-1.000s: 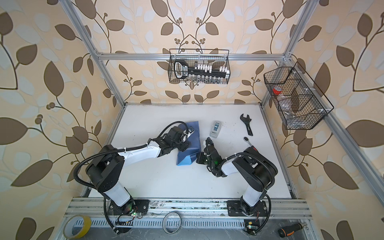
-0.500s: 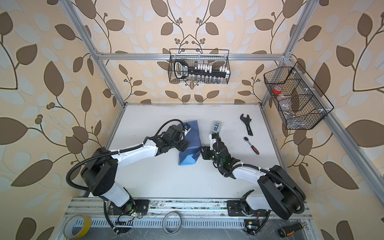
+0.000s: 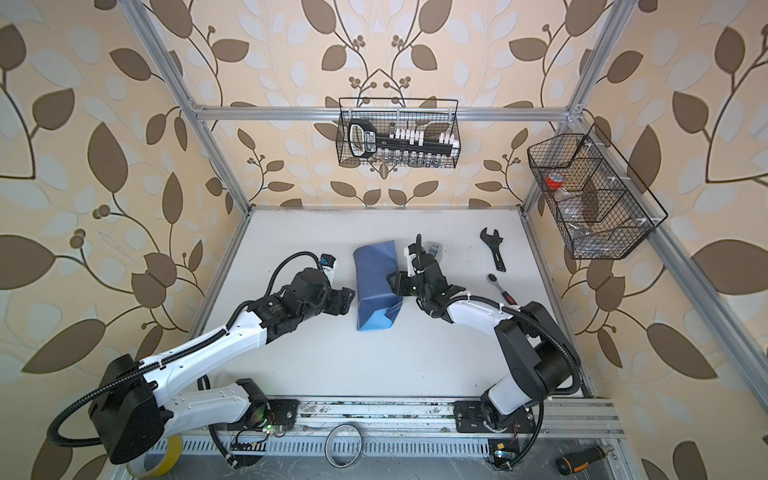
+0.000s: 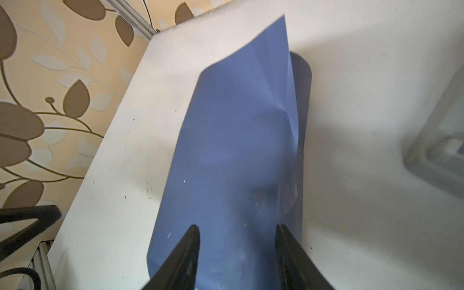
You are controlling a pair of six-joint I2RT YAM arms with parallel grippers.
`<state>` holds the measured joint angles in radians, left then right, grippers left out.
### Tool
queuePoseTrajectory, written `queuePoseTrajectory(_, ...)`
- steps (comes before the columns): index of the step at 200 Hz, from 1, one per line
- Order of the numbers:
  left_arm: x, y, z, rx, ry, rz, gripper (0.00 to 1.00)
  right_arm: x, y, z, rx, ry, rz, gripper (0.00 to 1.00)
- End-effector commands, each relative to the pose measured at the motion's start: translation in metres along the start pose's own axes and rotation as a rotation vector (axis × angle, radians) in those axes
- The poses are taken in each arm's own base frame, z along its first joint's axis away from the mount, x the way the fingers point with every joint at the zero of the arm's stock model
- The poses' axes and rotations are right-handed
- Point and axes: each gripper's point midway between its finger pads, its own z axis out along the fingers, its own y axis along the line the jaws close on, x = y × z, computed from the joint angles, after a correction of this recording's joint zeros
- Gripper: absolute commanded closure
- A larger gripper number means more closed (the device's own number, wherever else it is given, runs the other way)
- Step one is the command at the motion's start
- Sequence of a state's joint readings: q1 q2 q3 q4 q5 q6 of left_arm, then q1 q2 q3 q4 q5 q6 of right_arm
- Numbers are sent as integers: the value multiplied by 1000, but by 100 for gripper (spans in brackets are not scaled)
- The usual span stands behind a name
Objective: Wrap the gift box in paper
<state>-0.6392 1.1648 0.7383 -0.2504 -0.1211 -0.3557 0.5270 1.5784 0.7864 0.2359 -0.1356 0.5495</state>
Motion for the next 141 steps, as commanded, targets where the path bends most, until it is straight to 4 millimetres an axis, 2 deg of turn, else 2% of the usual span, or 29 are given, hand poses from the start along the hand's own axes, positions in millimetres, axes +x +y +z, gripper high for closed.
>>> queuePoseTrajectory(1, 17, 12, 6, 2, 56, -131, 23, 17, -3, 5, -7, 80, 12, 49)
queuePoseTrajectory(27, 32, 21, 18, -13, 106, -149, 30, 22, -4, 0, -15, 84, 24, 49)
queuePoseTrajectory(59, 43, 22, 28, -7, 130, -152, 31, 26, 6, -8, -60, 84, 14, 49)
queuePoseTrajectory(78, 41, 21, 29, -6, 130, -150, 31, 23, -12, -24, 32, 49, -13, 49)
queuePoseTrajectory(98, 25, 22, 19, -14, 70, -151, 30, 21, -38, -50, 173, -12, -59, 46)
queuePoseTrajectory(113, 4, 19, 9, 0, -15, -134, 30, 29, -44, -62, 183, -29, -53, 47)
queuePoseTrajectory(122, -11, 15, 5, 19, -64, -121, 30, 38, -41, -63, 157, -31, -44, 53)
queuePoseTrajectory(141, -42, -2, 7, 75, -112, -82, 30, 56, -27, -60, 90, -33, -62, 71)
